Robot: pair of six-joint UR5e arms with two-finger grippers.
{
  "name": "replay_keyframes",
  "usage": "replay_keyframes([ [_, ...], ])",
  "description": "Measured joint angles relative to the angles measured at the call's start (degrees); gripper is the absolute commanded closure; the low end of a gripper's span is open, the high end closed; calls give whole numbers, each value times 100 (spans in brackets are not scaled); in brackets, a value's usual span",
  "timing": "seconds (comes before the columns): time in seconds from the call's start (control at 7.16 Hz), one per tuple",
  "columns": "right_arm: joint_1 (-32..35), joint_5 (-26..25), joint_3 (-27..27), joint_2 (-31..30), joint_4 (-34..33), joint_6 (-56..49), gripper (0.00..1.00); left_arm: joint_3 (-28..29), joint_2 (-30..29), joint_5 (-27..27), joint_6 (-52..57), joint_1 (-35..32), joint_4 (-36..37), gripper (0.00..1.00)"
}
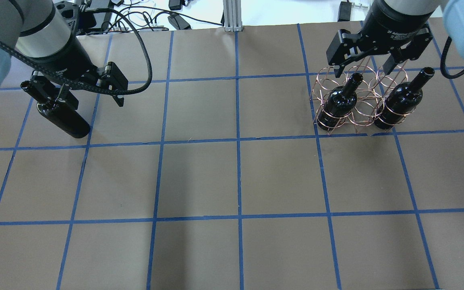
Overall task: Place wine into wine basket
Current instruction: 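Lower the left gripper over the neck of the loose dark bottle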
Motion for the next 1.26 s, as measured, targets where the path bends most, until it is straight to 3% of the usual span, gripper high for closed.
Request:
replay_keyframes([
  [1.26, 0, 5, 0, 4, -8, 0, 0, 48, 99, -60, 0, 39, 4, 0],
])
